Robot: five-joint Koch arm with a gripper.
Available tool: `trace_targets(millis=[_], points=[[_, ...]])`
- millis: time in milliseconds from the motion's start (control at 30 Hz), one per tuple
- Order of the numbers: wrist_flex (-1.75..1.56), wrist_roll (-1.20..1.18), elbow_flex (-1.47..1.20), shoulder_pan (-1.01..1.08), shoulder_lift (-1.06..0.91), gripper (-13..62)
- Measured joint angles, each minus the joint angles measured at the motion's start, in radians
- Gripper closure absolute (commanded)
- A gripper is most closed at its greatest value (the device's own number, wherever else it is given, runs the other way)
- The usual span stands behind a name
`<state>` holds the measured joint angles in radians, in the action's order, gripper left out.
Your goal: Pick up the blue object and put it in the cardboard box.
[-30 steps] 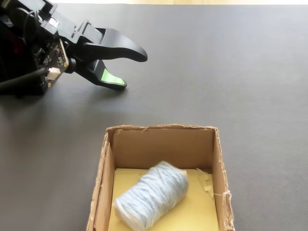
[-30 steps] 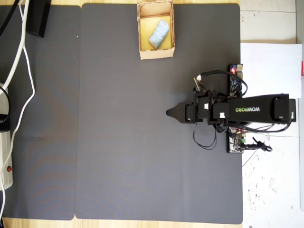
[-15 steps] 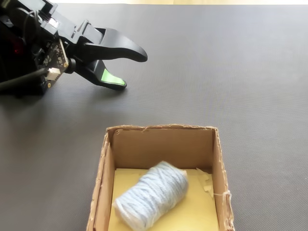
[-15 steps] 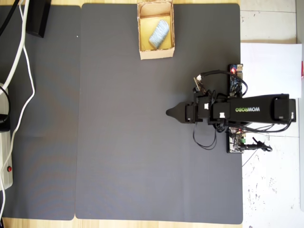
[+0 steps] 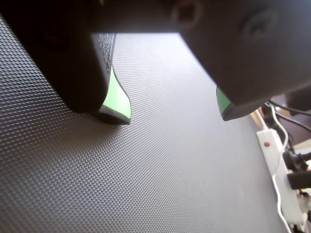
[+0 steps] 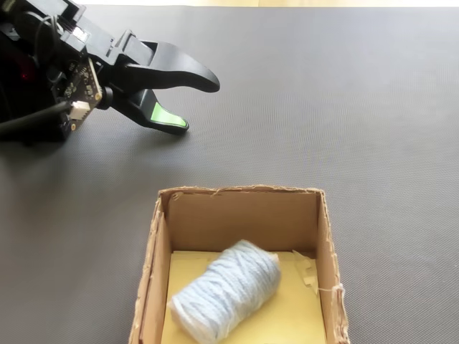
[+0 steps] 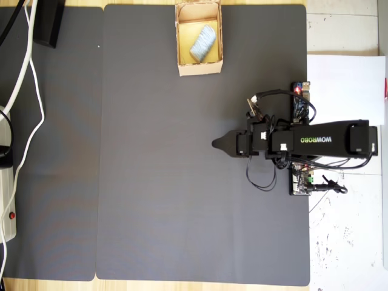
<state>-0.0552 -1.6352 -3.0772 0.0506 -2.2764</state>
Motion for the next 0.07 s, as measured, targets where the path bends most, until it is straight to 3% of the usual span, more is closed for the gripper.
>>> trace_targets(millis=[67], points=[[0.000, 0.000, 0.000, 0.000, 0.000, 14.6]])
